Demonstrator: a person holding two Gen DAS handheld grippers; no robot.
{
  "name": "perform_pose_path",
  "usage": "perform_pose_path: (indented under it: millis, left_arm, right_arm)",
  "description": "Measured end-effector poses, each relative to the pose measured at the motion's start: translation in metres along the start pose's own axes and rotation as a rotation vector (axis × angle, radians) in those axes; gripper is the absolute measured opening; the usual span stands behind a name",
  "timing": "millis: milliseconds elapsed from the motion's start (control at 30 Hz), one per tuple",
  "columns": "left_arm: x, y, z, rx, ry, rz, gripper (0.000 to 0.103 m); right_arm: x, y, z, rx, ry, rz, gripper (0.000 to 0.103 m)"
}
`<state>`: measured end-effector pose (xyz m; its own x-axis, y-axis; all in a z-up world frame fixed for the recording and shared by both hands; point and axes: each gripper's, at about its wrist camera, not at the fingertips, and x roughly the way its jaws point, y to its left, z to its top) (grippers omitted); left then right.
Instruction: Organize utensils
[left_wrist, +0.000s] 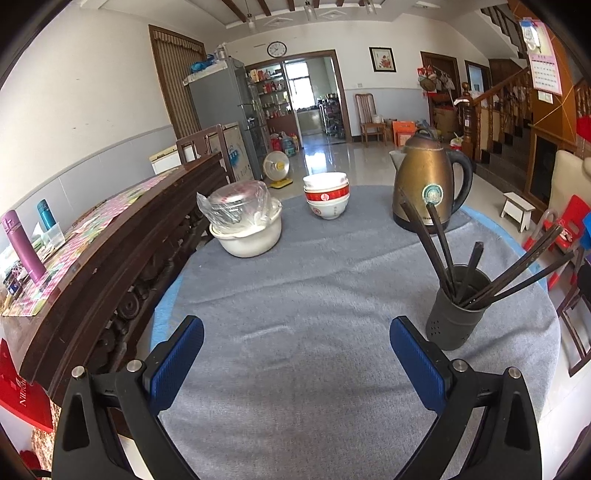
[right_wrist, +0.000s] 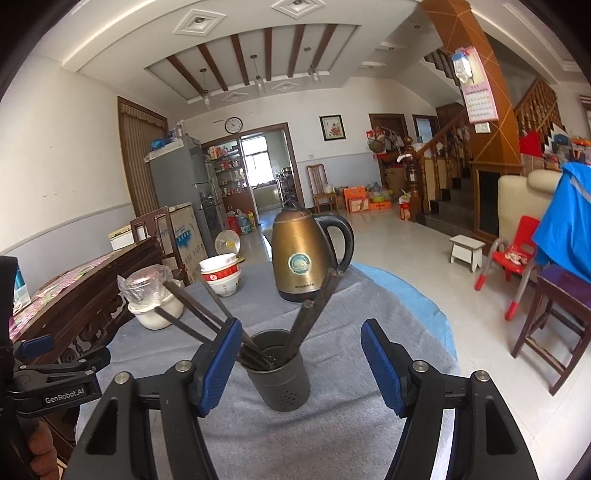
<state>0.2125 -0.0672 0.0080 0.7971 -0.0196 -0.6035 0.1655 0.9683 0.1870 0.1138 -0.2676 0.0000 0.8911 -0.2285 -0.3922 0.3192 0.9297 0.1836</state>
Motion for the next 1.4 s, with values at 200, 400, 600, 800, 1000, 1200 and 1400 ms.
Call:
perform_pose_path:
  millis: [200, 400, 600, 800, 1000, 1200, 1400]
  left_arm:
    - [0.008, -0.004, 0.005, -0.007, 0.005, -0.006, 0.100]
    - [0.005, -0.009, 0.002, 0.001, 0.003, -0.023, 0.100]
    - [-0.004, -0.009, -0.004, 0.008, -0.005, -0.026, 0.100]
    - [-0.019, -0.006, -0.011, 0.003, -0.021, -0.028, 0.100]
    - [-0.037, -0.002, -0.018, 0.007, -0.042, -0.037, 0.100]
    - [-0.052, 0.005, -0.021, 0.001, -0.065, -0.040, 0.100]
    - [-0.058, 0.008, -0.021, -0.002, -0.080, -0.047, 0.100]
  right_arm:
    - [0.005, 0.004, 0.001, -0.017, -0.004, 0.004, 0.071]
    - [-0.002, 0.015, -0.003, -0.062, -0.025, -0.002, 0.071]
    - [-0.012, 0.021, -0.006, -0.065, -0.031, -0.001, 0.071]
    - [-0.031, 0.027, -0.008, -0.075, -0.050, 0.002, 0.071]
    - [-0.051, 0.031, -0.008, -0.078, -0.074, 0.001, 0.071]
    - [-0.067, 0.034, -0.008, -0.078, -0.091, 0.005, 0.071]
    - [-0.073, 0.037, -0.005, -0.087, -0.106, 0.001, 0.071]
